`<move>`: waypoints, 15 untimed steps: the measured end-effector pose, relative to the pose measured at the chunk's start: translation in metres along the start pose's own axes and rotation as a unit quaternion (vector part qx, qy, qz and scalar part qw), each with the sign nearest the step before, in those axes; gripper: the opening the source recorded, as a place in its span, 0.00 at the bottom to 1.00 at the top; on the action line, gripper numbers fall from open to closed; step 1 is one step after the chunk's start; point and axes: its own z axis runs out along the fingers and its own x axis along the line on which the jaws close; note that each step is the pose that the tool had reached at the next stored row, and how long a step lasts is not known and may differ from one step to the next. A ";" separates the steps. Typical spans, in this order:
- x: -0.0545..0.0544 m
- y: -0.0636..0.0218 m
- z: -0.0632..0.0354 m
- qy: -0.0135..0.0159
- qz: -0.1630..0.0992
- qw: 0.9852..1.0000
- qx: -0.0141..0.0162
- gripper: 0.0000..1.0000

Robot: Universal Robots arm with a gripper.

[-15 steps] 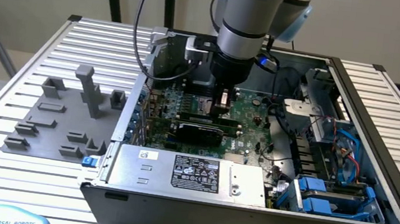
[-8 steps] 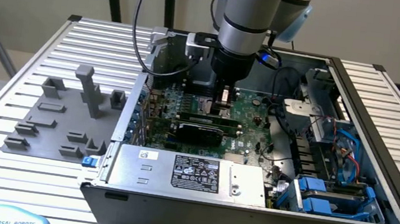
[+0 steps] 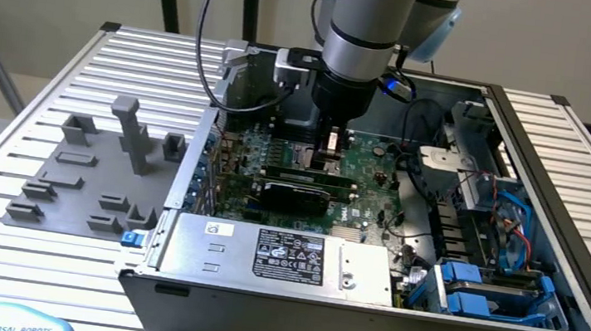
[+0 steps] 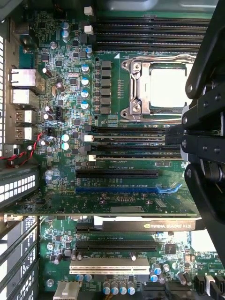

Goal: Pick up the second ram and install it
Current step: 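Press down the second ram until it locks into place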

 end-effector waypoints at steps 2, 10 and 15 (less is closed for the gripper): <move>0.000 0.0000 0.0000 0.000 0.000 1.000 0.000 0.11; 0.000 -0.0002 0.0033 0.000 0.000 1.000 0.000 0.11; 0.000 -0.0005 0.0119 0.000 0.000 1.000 0.001 0.11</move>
